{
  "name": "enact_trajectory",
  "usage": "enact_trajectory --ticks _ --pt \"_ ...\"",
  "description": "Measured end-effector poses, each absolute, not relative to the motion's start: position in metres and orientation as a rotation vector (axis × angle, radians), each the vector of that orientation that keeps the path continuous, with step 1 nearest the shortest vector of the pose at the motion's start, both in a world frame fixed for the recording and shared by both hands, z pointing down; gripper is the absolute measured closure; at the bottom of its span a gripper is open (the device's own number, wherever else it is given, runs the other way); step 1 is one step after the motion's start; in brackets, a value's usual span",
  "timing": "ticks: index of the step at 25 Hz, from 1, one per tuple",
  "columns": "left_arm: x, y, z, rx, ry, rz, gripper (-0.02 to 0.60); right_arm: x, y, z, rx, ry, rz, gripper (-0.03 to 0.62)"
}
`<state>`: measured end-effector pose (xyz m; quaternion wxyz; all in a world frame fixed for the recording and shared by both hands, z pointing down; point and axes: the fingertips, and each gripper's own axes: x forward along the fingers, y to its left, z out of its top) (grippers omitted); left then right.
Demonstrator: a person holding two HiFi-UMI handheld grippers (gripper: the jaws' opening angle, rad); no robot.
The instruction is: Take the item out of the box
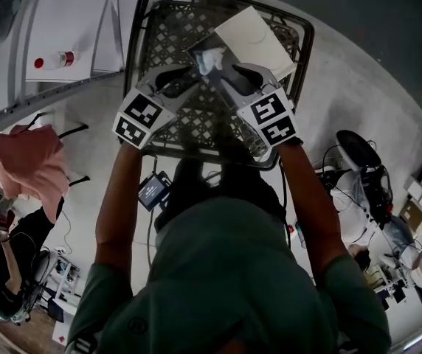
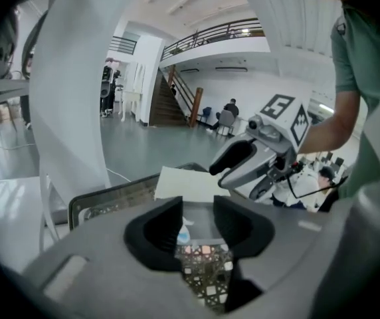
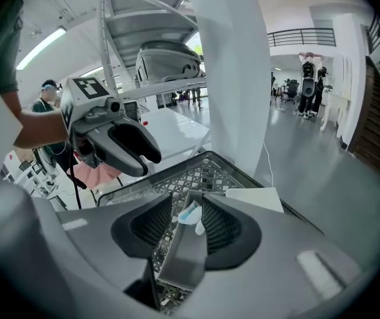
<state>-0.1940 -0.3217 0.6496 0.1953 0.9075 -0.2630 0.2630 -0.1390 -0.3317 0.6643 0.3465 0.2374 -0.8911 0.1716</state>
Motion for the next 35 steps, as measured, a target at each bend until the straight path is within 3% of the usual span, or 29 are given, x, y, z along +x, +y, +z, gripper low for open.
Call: enact_trajectory --ticks 13,24,29,33,34,35 --pt "-0.192 -0.332 0.76 2.42 -0.729 0.938 0.345 -0.163 -0.343 0.753 0.48 -2.184 0.373 0.416" --pt "-0.189 -0.339 0.821 2.409 -0.738 1.128 0.341 -0.172 -0.353 0.82 0.39 -2.048 0.187 0.383" --pt "-0.188 -0.342 0.83 2.425 -0.754 1.163 0.371 -0.179 -0.357 0.832 0.343 -2.027 0.107 0.375" --pt "-0.19 -0.342 0.837 2.428 -0.771 1.169 0.408 -0.183 -0.358 0.838 0.332 -2.015 0.075 0.397" --pt "-0.19 -0.342 0.838 2.427 -0.778 1.162 0.414 -0.185 -0.358 0.84 0.333 -2.013 0.069 0.424" --pt "-0.191 -0.342 0.839 2.427 -0.784 1.153 0.419 -0.185 -0.357 0.842 0.334 -2.011 0.064 0.505"
